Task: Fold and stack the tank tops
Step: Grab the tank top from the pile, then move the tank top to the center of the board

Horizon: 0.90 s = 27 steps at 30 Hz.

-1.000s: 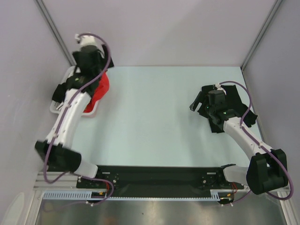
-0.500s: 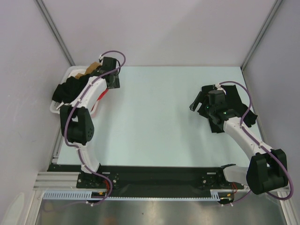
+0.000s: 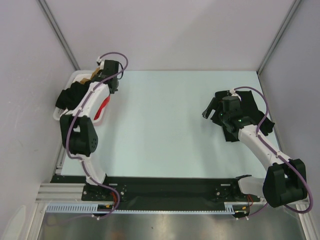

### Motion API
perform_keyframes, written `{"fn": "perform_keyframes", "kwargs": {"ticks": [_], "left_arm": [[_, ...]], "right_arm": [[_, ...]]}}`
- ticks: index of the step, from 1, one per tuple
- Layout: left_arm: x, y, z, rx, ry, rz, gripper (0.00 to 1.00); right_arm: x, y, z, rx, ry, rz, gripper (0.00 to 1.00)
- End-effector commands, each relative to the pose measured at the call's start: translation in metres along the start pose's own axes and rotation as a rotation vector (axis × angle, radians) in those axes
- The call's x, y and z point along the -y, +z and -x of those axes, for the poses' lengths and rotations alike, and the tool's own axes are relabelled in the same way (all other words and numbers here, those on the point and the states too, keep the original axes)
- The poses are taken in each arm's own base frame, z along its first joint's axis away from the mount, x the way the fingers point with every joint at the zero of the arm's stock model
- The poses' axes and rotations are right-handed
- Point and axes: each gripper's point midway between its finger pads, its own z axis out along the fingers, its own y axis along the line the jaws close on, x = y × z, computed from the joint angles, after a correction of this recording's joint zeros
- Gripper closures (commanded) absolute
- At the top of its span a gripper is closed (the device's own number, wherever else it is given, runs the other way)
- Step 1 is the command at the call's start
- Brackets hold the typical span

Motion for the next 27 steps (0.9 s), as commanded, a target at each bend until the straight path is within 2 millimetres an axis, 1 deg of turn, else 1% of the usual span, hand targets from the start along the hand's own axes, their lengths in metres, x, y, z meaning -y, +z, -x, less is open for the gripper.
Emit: {"fn": "perform_keyframes", "kwargs": {"ticks": [1, 3, 4, 5, 7, 8, 9, 10, 12, 14, 15, 17, 18, 20, 21, 23, 24, 25, 26, 27], "left_arm": [[-0.05, -0.096, 0.085, 0.345, -0.201, -0.007, 1.0], [-0.055, -0.121, 0.099, 0.458, -0.236, -0.052, 1.0], [-0.061, -0.136, 0.105, 0.509, -0.261, -0.066, 1.0], [-0.073, -0.17, 0.117, 0.597, -0.299, -0.117, 1.0], [-0.082, -0.203, 0.133, 0.711, -0.344, -0.162, 1.0], [-0.091, -0.228, 0.14, 0.769, -0.363, -0.197, 1.0], [-0.098, -0.251, 0.152, 0.823, -0.378, -0.216, 1.0], [-0.104, -0.267, 0.158, 0.856, -0.387, -0.228, 1.0], [-0.124, -0.313, 0.173, 0.962, -0.423, -0.257, 1.0], [-0.138, -0.342, 0.182, 1.04, -0.451, -0.286, 1.0], [-0.152, -0.367, 0.189, 1.096, -0.479, -0.301, 1.0], [-0.16, -0.389, 0.197, 1.134, -0.495, -0.33, 1.0], [-0.163, -0.408, 0.201, 1.157, -0.491, -0.384, 1.0], [-0.159, -0.426, 0.202, 1.161, -0.511, -0.479, 1.0], [-0.153, -0.435, 0.197, 1.156, -0.5, -0.548, 1.0], [-0.141, -0.441, 0.188, 1.128, -0.528, -0.658, 1.0], [-0.125, -0.435, 0.181, 1.095, -0.51, -0.714, 1.0], [-0.109, -0.436, 0.169, 1.067, -0.506, -0.806, 1.0], [-0.111, -0.448, 0.165, 1.076, -0.511, -0.851, 1.0], [-0.094, -0.439, 0.156, 1.038, -0.5, -0.897, 1.0]], "right_arm": [[-0.008, -0.003, 0.011, 0.039, -0.006, 0.038, 0.09], [-0.008, -0.003, 0.011, 0.04, -0.007, 0.035, 0.09], [-0.009, -0.003, 0.012, 0.042, -0.008, 0.038, 0.09], [-0.009, -0.003, 0.012, 0.041, -0.006, 0.039, 0.09], [-0.01, -0.003, 0.011, 0.036, -0.008, 0.041, 0.09], [-0.01, -0.004, 0.012, 0.037, -0.008, 0.042, 0.09], [-0.011, -0.005, 0.013, 0.039, -0.008, 0.043, 0.09], [-0.01, -0.005, 0.012, 0.04, -0.01, 0.04, 0.09], [-0.011, -0.006, 0.014, 0.045, -0.011, 0.046, 0.09], [-0.012, -0.007, 0.014, 0.043, -0.01, 0.048, 0.09], [-0.012, -0.008, 0.014, 0.045, -0.01, 0.051, 0.09], [-0.013, -0.008, 0.014, 0.042, -0.011, 0.055, 0.1], [-0.014, -0.009, 0.014, 0.045, -0.012, 0.06, 0.1], [-0.015, -0.011, 0.015, 0.048, -0.008, 0.065, 0.09], [-0.015, -0.011, 0.015, 0.049, -0.012, 0.067, 0.1], [-0.017, -0.013, 0.016, 0.054, -0.014, 0.073, 0.1], [-0.022, -0.014, 0.014, 0.041, -0.026, 0.099, 0.1], [-0.026, -0.018, 0.015, 0.041, -0.035, 0.119, 0.1], [-0.029, -0.02, 0.015, 0.043, -0.042, 0.131, 0.1], [-0.03, -0.022, 0.015, 0.046, -0.05, 0.14, 0.1]]}}
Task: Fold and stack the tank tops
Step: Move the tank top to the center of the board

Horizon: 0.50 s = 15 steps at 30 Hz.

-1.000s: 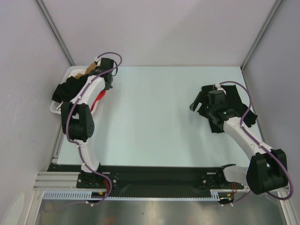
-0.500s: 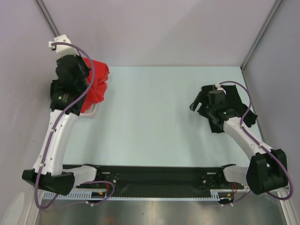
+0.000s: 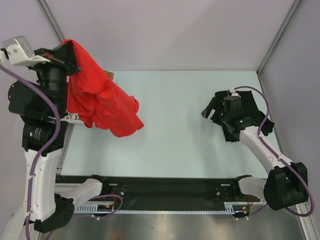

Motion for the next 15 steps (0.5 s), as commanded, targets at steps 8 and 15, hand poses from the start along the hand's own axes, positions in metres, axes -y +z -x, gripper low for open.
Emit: {"fn": "perform_keyframes", "kwargs": {"ticks": [8, 15], "left_arm": [[0.088, -0.054, -0.091, -0.26, -0.223, -0.323, 1.0], [0.126, -0.082, -0.093, -0.316, -0.232, -0.367, 1.0]], "right_arm": [[-0.062, -0.045, 0.001, -0.001, -0.149, 0.309, 0.14], [-0.089, -0.068, -0.027, -0.039, -0.242, 0.439, 0.16]]}}
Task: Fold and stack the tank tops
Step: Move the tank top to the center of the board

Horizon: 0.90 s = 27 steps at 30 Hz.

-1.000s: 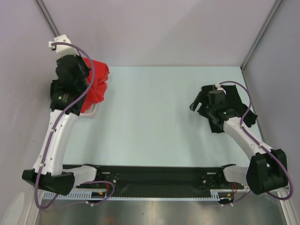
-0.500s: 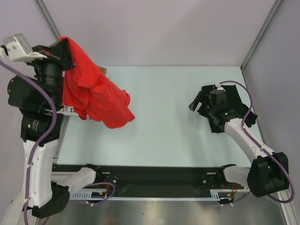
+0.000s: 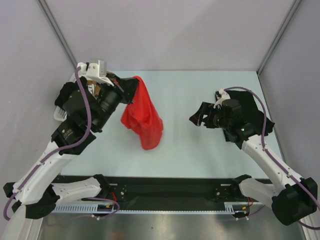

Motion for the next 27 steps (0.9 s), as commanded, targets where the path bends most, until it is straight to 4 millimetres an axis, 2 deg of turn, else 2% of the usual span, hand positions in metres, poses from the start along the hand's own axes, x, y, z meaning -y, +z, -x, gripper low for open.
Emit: {"fn": "perform_keyframes", "kwargs": {"ticks": [1, 2, 3, 5, 6, 7, 8, 10, 11, 12, 13, 14, 15, 17, 18, 19, 20, 21, 23, 24, 25, 26, 27], "left_arm": [[0.021, -0.009, 0.044, 0.131, -0.027, 0.002, 1.0], [0.023, -0.007, 0.044, 0.124, -0.013, 0.005, 1.0], [0.025, -0.005, 0.051, 0.136, -0.021, 0.02, 1.0], [0.021, 0.017, 0.03, 0.07, 0.016, 0.088, 1.0], [0.02, 0.022, 0.036, 0.074, 0.019, 0.113, 1.0], [0.015, 0.03, 0.029, 0.057, 0.034, 0.153, 1.0], [0.01, 0.049, 0.0, -0.016, 0.054, 0.188, 1.0], [-0.006, 0.07, -0.028, -0.082, 0.05, 0.224, 1.0], [-0.01, 0.086, -0.059, -0.149, 0.032, 0.218, 1.0], [-0.033, 0.097, -0.086, -0.202, 0.034, 0.267, 1.0], [-0.045, 0.105, -0.107, -0.241, 0.025, 0.286, 1.0], [-0.054, 0.12, -0.147, -0.327, -0.001, 0.277, 1.0], [-0.082, 0.126, -0.171, -0.377, -0.009, 0.33, 0.99], [-0.103, 0.14, -0.215, -0.474, -0.034, 0.342, 1.0], [-0.134, 0.152, -0.245, -0.54, -0.042, 0.396, 1.0], [-0.147, 0.157, -0.262, -0.584, -0.051, 0.411, 0.98], [-0.162, 0.155, -0.275, -0.635, -0.057, 0.449, 0.88], [-0.182, 0.157, -0.284, -0.654, -0.06, 0.49, 0.65], [-0.19, 0.159, -0.277, -0.611, -0.064, 0.487, 0.45], [-0.198, 0.146, -0.285, -0.623, -0.06, 0.491, 0.29], [-0.191, 0.143, -0.263, -0.568, -0.047, 0.466, 0.2], [-0.191, 0.138, -0.258, -0.544, -0.033, 0.462, 0.07], [-0.192, 0.134, -0.247, -0.522, -0.017, 0.472, 0.05]], "right_arm": [[-0.018, -0.009, -0.001, 0.018, -0.06, 0.077, 0.16], [-0.018, -0.01, -0.002, 0.016, -0.06, 0.076, 0.16], [-0.018, -0.01, -0.002, 0.016, -0.055, 0.076, 0.16], [-0.019, -0.012, -0.001, 0.019, -0.055, 0.079, 0.18], [-0.021, -0.012, -0.002, 0.014, -0.056, 0.088, 0.18], [-0.022, -0.013, -0.002, 0.014, -0.056, 0.092, 0.19], [-0.021, -0.013, -0.005, 0.007, -0.054, 0.091, 0.19], [-0.019, -0.016, -0.009, 0.012, -0.044, 0.087, 0.18], [-0.015, -0.016, -0.012, 0.012, -0.035, 0.075, 0.17], [-0.008, -0.014, -0.022, -0.004, -0.022, 0.055, 0.16], [-0.001, -0.014, -0.024, 0.003, -0.013, 0.028, 0.13], [0.004, -0.015, -0.027, 0.003, -0.001, 0.002, 0.12], [0.012, -0.014, -0.032, -0.008, 0.006, -0.033, 0.11], [0.031, -0.014, -0.038, -0.021, 0.018, -0.129, 0.11], [0.035, -0.014, -0.041, -0.031, 0.013, -0.145, 0.11], [0.031, -0.013, -0.047, -0.055, 0.005, -0.117, 0.14], [0.031, -0.011, -0.052, -0.075, -0.005, -0.108, 0.15], [0.024, -0.01, -0.06, -0.105, -0.023, -0.087, 0.16], [0.024, -0.009, -0.071, -0.137, -0.05, -0.101, 0.18], [0.027, -0.008, -0.079, -0.164, -0.061, -0.125, 0.18], [0.022, -0.008, -0.09, -0.194, -0.082, -0.118, 0.18], [0.024, -0.01, -0.1, -0.228, -0.089, -0.135, 0.2], [0.028, -0.01, -0.105, -0.242, -0.092, -0.169, 0.22]]}}
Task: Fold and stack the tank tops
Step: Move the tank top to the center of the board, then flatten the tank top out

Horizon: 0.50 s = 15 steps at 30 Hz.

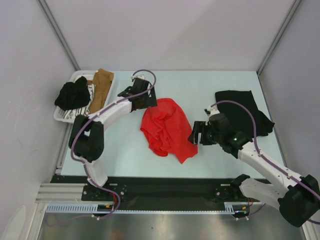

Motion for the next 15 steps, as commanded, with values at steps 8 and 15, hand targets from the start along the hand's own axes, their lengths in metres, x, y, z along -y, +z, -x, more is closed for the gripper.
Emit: {"fn": "perform_keyframes", "kwargs": {"ticks": [8, 15], "left_arm": [[0.013, -0.138, 0.053, 0.278, -0.026, -0.219, 0.05], [-0.012, -0.155, 0.017, 0.265, -0.041, -0.213, 0.05]], "right_arm": [[-0.026, 0.009, -0.096, -0.266, -0.185, -0.093, 0.27], [-0.026, 0.037, -0.119, -0.272, -0.305, -0.186, 0.36]]}}
